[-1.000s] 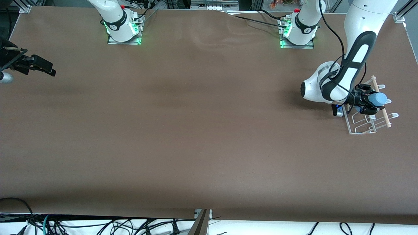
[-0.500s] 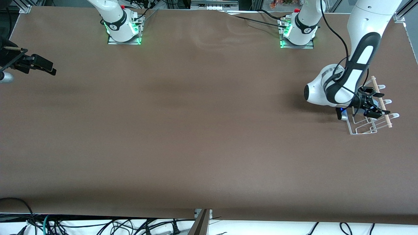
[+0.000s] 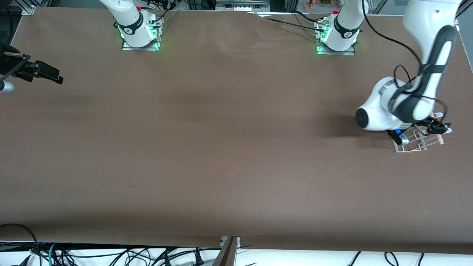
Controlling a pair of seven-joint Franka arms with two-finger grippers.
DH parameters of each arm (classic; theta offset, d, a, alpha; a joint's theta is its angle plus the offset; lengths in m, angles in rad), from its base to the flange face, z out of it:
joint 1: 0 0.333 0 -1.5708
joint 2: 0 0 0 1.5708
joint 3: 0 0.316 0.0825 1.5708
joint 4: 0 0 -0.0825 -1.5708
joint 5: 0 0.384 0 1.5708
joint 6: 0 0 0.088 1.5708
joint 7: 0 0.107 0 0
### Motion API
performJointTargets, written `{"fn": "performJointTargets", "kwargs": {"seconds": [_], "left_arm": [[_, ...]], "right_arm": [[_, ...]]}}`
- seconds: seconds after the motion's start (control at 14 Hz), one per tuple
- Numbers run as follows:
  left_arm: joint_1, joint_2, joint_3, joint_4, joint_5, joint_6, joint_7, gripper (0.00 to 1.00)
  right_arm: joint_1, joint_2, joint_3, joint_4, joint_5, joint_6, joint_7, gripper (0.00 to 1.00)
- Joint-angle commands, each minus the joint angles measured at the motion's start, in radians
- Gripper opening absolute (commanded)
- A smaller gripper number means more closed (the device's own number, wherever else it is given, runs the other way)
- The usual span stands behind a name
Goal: Transfer cup to left arm and place on rack
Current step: 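Open the left gripper and lift it away from the rack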
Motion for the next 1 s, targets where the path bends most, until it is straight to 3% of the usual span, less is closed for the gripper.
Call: {"fn": "performJointTargets", "kwargs": {"seconds": [0.0, 0.14, 0.5, 0.79, 0.93], "left_arm": [[0.017, -0.036, 0.002, 0.175, -0.298, -0.002, 0.027, 1.00], [0.028, -0.053, 0.004, 0.267, -0.456, 0.001, 0.020, 1.00], [0.028, -0.111, 0.004, 0.469, -0.728, 0.002, 0.001, 1.00], [0.052, -0.171, 0.025, 0.522, -0.982, 0.013, -0.037, 1.00], [0.017, -0.177, 0.033, 0.585, -1.009, 0.009, -0.095, 1.00]], "right_arm": [[0.002, 0.005, -0.006, 0.023, 0.016, -0.026, 0.011, 1.00], [0.002, 0.005, -0.006, 0.024, 0.016, -0.026, 0.013, 1.00], [0.002, 0.002, -0.004, 0.024, 0.015, -0.027, 0.010, 1.00], [0.002, 0.002, -0.003, 0.032, 0.015, -0.035, 0.013, 1.00], [0.002, 0.003, -0.003, 0.032, 0.015, -0.035, 0.011, 1.00]]}}
